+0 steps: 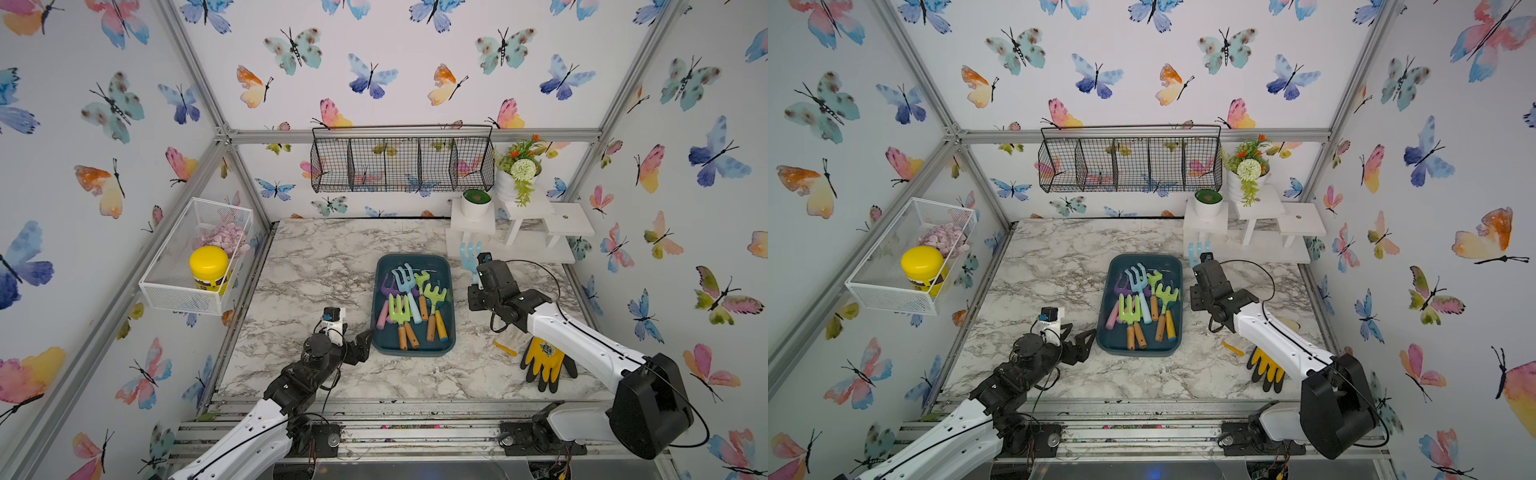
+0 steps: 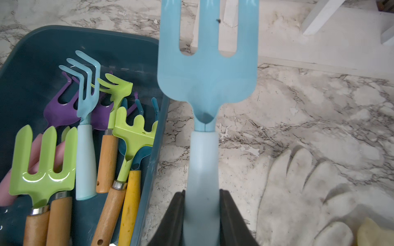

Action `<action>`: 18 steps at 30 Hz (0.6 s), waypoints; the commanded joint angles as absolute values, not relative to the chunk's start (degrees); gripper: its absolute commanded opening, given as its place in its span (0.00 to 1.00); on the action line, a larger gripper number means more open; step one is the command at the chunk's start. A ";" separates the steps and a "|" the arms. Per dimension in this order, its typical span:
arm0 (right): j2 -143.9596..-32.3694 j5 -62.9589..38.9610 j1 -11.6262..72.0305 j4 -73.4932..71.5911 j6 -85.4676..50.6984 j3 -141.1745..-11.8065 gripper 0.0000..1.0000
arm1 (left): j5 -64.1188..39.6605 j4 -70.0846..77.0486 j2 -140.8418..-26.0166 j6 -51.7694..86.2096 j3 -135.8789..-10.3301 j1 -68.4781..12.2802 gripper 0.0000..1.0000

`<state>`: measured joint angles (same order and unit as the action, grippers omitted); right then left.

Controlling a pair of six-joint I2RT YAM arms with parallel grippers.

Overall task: Take the hand rake out of the storage box
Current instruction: Adjust the storage box at the center of the board.

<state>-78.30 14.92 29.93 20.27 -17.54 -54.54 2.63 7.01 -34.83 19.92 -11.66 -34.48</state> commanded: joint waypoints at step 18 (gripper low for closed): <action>-101.88 4.50 23.73 17.18 -11.87 -63.69 0.26 | 2.62 7.56 -35.07 19.69 -10.99 -34.19 0.90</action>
<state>-100.60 5.91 23.83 17.23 -13.52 -60.95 2.63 7.03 -34.94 19.92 -11.66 -34.48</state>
